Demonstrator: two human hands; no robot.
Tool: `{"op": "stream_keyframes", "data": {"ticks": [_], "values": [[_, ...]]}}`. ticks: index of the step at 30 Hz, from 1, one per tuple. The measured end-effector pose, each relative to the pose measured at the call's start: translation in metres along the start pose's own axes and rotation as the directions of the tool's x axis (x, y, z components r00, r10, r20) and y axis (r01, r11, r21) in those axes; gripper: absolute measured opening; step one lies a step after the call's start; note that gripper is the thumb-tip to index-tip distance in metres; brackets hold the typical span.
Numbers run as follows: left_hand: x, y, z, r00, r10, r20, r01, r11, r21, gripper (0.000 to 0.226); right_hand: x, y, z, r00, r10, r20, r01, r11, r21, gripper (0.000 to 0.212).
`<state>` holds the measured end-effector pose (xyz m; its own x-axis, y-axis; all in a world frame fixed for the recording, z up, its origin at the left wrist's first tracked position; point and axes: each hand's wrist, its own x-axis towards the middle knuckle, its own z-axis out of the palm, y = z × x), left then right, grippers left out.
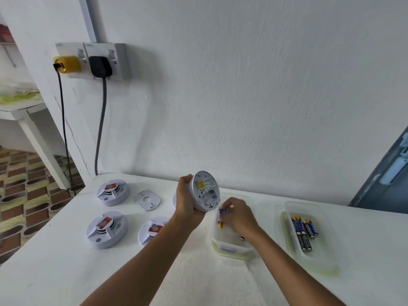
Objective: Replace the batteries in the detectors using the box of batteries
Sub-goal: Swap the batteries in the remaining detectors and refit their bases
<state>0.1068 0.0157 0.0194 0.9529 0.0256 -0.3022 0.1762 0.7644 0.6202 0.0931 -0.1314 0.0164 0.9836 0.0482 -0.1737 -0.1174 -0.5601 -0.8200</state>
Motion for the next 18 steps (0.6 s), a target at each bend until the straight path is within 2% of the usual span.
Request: {"op": "stream_keyframes", "data": {"ticks": [1,3,5,8,10,12,15,18], "values": [[0.000,0.001,0.000,1.000,0.011,-0.009,-0.011,1.000,-0.002,0.060,0.000,-0.001,-0.004,0.999,0.011,-0.039,-0.005,0.988,0.152,0.013],[-0.001,0.003,-0.001,0.999,0.029,-0.034,-0.029,1.000,-0.002,0.071,-0.004,-0.007,-0.013,0.998,0.053,0.018,-0.054,0.854,0.518,0.011],[-0.003,0.004,-0.001,0.998,0.035,-0.048,-0.035,0.999,0.009,0.072,-0.007,-0.011,-0.020,0.994,0.028,0.105,-0.094,0.710,0.698,0.017],[-0.004,0.005,0.001,0.999,0.019,-0.043,-0.018,1.000,0.026,0.071,-0.008,-0.012,-0.024,0.996,-0.079,0.051,0.026,0.751,0.660,0.018],[-0.007,0.006,0.005,1.000,0.000,-0.012,0.000,0.999,0.042,0.057,-0.008,-0.015,-0.026,0.992,-0.125,-0.025,0.112,0.757,0.644,0.019],[-0.009,0.006,0.007,0.999,-0.017,0.031,0.015,0.999,0.042,0.047,-0.007,-0.018,-0.026,0.986,-0.148,-0.072,0.158,0.740,0.654,0.017],[-0.013,0.006,0.010,0.995,-0.039,0.094,0.036,0.999,0.036,0.046,-0.005,-0.022,-0.022,0.976,-0.190,-0.105,0.212,0.724,0.656,0.010],[-0.016,0.007,0.013,0.990,-0.042,0.134,0.039,0.999,0.028,0.047,-0.005,-0.026,-0.019,0.968,-0.222,-0.119,0.246,0.739,0.627,0.019]]}}
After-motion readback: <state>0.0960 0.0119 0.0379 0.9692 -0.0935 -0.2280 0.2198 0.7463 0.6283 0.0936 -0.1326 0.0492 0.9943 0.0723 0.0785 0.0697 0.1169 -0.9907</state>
